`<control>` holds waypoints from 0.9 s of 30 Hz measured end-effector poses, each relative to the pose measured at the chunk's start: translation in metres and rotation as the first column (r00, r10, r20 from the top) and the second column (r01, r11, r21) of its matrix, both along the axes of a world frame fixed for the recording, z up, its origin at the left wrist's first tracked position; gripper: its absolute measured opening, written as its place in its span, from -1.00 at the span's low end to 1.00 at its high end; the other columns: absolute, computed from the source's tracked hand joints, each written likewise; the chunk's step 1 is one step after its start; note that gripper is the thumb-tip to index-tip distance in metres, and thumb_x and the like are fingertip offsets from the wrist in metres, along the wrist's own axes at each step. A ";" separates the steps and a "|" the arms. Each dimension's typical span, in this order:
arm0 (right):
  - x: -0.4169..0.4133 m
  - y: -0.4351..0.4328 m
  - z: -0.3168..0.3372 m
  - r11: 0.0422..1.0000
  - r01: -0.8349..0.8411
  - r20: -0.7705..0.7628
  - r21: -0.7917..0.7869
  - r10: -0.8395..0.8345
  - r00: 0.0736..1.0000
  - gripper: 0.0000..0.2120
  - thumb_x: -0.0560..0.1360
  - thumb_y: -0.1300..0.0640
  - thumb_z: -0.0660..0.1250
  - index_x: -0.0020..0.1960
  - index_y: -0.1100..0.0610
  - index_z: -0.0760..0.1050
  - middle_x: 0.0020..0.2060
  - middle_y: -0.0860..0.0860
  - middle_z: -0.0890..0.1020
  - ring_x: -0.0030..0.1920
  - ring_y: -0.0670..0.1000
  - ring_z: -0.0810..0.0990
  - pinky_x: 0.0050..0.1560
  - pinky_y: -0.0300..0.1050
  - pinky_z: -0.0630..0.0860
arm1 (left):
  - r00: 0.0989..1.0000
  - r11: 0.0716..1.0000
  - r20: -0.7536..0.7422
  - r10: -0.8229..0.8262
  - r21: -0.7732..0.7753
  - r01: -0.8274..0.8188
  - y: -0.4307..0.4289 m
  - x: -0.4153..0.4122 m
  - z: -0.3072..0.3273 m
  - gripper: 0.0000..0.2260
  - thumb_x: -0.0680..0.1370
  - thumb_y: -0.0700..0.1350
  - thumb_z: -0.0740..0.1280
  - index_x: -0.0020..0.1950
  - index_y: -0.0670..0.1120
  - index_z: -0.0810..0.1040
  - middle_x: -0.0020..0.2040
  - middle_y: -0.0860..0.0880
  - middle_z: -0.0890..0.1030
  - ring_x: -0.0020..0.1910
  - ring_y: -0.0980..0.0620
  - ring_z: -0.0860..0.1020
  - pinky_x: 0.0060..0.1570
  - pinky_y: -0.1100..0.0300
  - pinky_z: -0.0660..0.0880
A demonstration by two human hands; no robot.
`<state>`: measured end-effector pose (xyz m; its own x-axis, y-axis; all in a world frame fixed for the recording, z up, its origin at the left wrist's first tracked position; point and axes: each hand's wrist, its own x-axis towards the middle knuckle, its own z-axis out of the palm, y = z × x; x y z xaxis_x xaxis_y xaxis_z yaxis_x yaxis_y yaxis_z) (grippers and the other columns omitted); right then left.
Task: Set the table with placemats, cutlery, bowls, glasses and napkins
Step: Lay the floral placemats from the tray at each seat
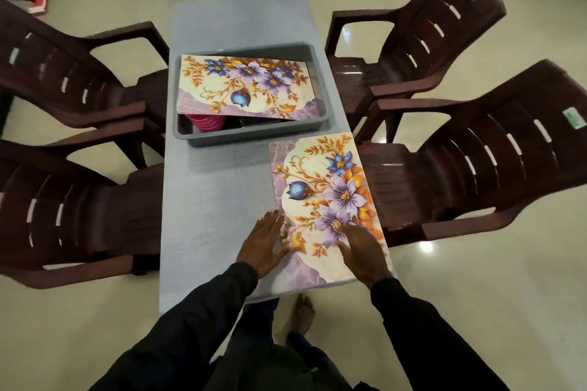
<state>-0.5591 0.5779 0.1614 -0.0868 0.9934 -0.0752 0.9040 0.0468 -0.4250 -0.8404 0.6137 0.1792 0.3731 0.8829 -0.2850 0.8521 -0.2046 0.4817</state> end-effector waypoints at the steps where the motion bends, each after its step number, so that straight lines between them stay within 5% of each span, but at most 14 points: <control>1: -0.005 0.015 0.006 1.000 0.010 -0.004 -0.001 -0.010 1.000 -0.69 0.50 0.14 0.46 0.21 0.20 0.60 0.11 0.13 0.69 0.12 0.20 0.66 0.15 0.06 0.59 | 0.998 0.998 0.027 0.057 0.006 -0.057 0.009 -0.009 0.007 -0.22 0.59 0.40 0.10 0.67 -0.03 0.04 0.66 0.02 0.04 0.64 0.02 0.01 0.54 0.21 -0.07; 3: -0.018 0.045 0.020 0.999 0.040 -0.018 -0.018 -0.040 0.999 -0.75 0.57 0.14 0.38 0.23 0.16 0.61 0.14 0.11 0.68 0.16 0.18 0.64 0.17 0.03 0.55 | 0.983 0.986 0.080 0.165 0.027 -0.167 0.027 -0.029 0.018 -0.26 0.59 0.39 0.06 0.64 -0.03 0.21 0.64 0.00 0.20 0.61 0.00 0.16 0.51 0.18 0.13; 6: -0.037 0.095 0.038 0.999 0.049 -0.075 -0.016 -0.050 0.996 -0.75 0.62 0.15 0.30 0.24 0.14 0.62 0.16 0.09 0.68 0.21 0.14 0.61 0.22 0.03 0.51 | 0.939 0.943 0.162 0.304 0.084 -0.321 0.059 -0.062 0.032 -0.53 0.66 0.15 0.25 0.52 -0.04 0.42 0.50 -0.04 0.44 0.48 -0.05 0.39 0.41 0.11 0.34; 14: -0.091 0.236 0.081 0.995 0.084 -0.154 0.048 -0.076 0.985 -0.76 0.58 0.20 0.31 0.20 0.15 0.66 0.12 0.12 0.70 0.15 0.18 0.64 0.19 0.00 0.53 | 0.825 0.813 0.292 0.484 0.199 -0.547 0.165 -0.139 0.069 -0.71 0.65 0.00 0.35 0.32 -0.09 0.58 0.25 -0.08 0.63 0.25 -0.10 0.56 0.24 0.00 0.49; 18: -0.108 0.310 0.092 0.994 0.108 -0.213 -0.012 -0.108 0.971 -0.77 0.57 0.25 0.25 0.07 0.17 0.69 0.01 0.11 0.73 0.01 0.14 0.66 0.01 -0.11 0.52 | 0.650 0.706 0.440 0.619 0.049 -0.706 0.228 -0.171 0.079 -0.73 0.63 0.00 0.35 0.23 -0.14 0.61 0.15 -0.08 0.67 0.12 -0.05 0.62 0.17 0.01 0.55; 21: -0.112 0.360 0.094 0.984 0.160 -0.266 -0.077 -0.175 0.948 -0.76 0.52 0.29 0.27 0.04 0.19 0.70 0.01 0.09 0.73 0.04 0.09 0.66 0.14 -0.09 0.55 | 0.514 0.613 0.479 0.712 -0.066 -0.787 0.279 -0.191 0.082 -0.78 0.62 -0.09 0.37 0.20 -0.17 0.63 0.07 -0.08 0.66 0.10 -0.11 0.63 0.19 0.00 0.55; 27: -0.113 0.427 0.076 0.953 0.217 -0.238 -0.211 -0.265 0.934 -0.74 0.49 0.18 0.29 0.10 0.10 0.68 0.13 0.10 0.69 0.16 0.16 0.62 0.24 0.02 0.54 | 0.428 0.560 0.455 0.780 -0.203 -0.804 0.361 -0.199 0.081 -0.91 0.58 -0.18 0.44 -0.02 -0.21 0.63 -0.08 -0.12 0.65 -0.03 -0.12 0.62 -0.02 0.16 0.48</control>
<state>-0.6719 1.0053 0.2369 0.1133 0.9589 -0.2600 0.7342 -0.2571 -0.6283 -1.0393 0.9743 0.2602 -0.4320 0.8647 -0.2563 0.3304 0.4161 0.8471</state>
